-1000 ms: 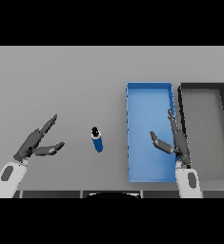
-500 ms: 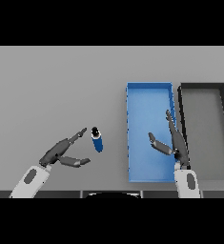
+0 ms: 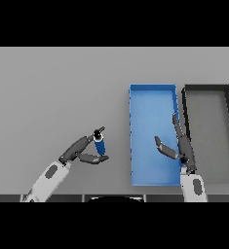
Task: Pick up the blue pipe and place it into the blue bin.
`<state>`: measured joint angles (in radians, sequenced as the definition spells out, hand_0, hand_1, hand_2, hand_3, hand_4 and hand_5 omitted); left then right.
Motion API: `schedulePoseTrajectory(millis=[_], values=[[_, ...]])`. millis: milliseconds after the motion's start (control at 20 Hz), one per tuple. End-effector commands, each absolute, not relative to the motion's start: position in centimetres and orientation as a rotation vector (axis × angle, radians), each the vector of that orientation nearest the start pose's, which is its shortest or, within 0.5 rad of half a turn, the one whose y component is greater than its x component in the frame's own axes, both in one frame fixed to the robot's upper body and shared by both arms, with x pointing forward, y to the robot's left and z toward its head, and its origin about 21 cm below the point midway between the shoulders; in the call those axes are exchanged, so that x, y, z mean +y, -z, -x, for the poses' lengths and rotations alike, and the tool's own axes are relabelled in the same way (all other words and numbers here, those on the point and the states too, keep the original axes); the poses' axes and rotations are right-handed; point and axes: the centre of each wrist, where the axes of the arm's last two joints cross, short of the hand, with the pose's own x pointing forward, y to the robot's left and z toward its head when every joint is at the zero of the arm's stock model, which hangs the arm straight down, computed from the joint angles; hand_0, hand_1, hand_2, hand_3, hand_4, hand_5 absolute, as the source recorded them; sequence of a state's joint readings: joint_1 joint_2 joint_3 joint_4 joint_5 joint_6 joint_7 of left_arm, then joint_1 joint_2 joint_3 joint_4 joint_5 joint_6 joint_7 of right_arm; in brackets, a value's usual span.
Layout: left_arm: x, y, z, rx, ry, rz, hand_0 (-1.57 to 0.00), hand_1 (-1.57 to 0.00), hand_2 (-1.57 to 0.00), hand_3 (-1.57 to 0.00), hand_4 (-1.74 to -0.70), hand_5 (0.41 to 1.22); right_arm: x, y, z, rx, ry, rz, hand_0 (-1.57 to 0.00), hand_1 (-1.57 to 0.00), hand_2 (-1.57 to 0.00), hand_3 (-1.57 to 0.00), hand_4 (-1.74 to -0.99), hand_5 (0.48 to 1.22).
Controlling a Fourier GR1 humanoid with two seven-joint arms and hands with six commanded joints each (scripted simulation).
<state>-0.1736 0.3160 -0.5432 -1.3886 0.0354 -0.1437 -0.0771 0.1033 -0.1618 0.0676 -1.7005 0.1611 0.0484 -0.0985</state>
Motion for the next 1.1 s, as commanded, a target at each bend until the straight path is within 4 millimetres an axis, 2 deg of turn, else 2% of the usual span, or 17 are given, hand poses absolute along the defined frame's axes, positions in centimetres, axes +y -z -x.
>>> schedulePoseTrajectory(millis=[0, 150, 300, 400, 450, 500, 550, 650, 750, 800, 1000, 1050], values=[[17.8, 2.5, -25.5, -1.422, 0.820, 0.266, 0.00, 0.00, 0.00, 0.00, -1.08, 0.435, -25.7, -1.5, -22.2, -1.677, -0.325, 0.170, 0.00, 0.00, 0.00, 0.00, -1.220, 0.639], [16.6, 2.7, -25.7, -1.431, 0.812, 0.287, 0.00, 0.00, 0.00, 0.00, -1.06, 0.420, -25.3, -1.3, -22.4, -1.674, -0.328, 0.174, 0.00, 0.00, 0.00, 0.00, -1.214, 0.645], [15.7, 3.3, -26.1, -1.444, 0.789, 0.332, 0.00, 0.00, 0.00, 0.00, -1.11, 0.463, -25.9, -1.4, -22.4, -1.670, -0.327, 0.192, 0.00, 0.00, 0.00, 0.00, -1.207, 0.650], [15.1, 3.4, -25.9, -1.467, 0.721, 0.388, 0.00, -0.04, -0.15, -0.12, -1.19, 0.550, -26.1, -1.3, -22.2, -1.679, -0.337, 0.187, 0.00, 0.00, 0.00, 0.00, -1.213, 0.655], [14.6, 3.3, -26.1, -1.474, 0.697, 0.412, -0.01, -0.16, -0.31, -0.28, -1.24, 0.613, -26.0, -1.2, -22.0, -1.683, -0.329, 0.172, 0.00, 0.00, 0.00, 0.00, -1.217, 0.655], [14.4, 3.3, -26.3, -1.477, 0.667, 0.432, -0.12, -0.32, -0.49, -0.53, -1.28, 0.735, -26.0, -1.3, -22.0, -1.682, -0.332, 0.175, 0.00, 0.00, 0.00, 0.00, -1.220, 0.656], [14.3, 3.6, -26.3, -1.477, 0.643, 0.433, -0.36, -0.55, -0.69, -0.74, -1.37, 0.832, -25.9, -1.2, -22.1, -1.675, -0.331, 0.174, 0.00, 0.00, 0.00, 0.00, -1.220, 0.656], [13.7, 3.3, -26.1, -1.466, 0.653, 0.433, -0.80, -0.92, -1.01, -1.03, -1.50, 0.972, -25.5, -1.3, -22.6, -1.677, -0.325, 0.167, 0.00, 0.00, 0.00, 0.00, -1.224, 0.658], [13.6, 3.5, -25.5, -1.493, 0.660, 0.460, -1.07, -1.15, -1.21, -1.19, -1.58, 1.062, -25.7, -1.3, -22.6, -1.683, -0.321, 0.159, 0.00, 0.00, 0.00, 0.00, -1.233, 0.660], [13.6, 3.5, -25.5, -1.506, 0.665, 0.448, -1.17, -1.24, -1.28, -1.27, -1.55, 1.094, -25.5, -1.6, -22.6, -1.686, -0.322, 0.161, 0.00, 0.00, 0.00, 0.00, -1.228, 0.656], [12.7, 3.3, -24.8, -1.564, 0.664, 0.457, -1.41, -1.43, -1.45, -1.45, -1.49, 1.169, -25.7, -1.4, -22.7, -1.663, -0.308, 0.157, 0.00, 0.00, 0.00, 0.00, -1.220, 0.635], [12.6, 2.5, -25.1, -1.591, 0.657, 0.462, -1.44, -1.46, -1.48, -1.47, -1.48, 1.179, -25.6, -1.5, -22.9, -1.659, -0.312, 0.150, 0.00, 0.00, 0.00, 0.00, -1.217, 0.631]])
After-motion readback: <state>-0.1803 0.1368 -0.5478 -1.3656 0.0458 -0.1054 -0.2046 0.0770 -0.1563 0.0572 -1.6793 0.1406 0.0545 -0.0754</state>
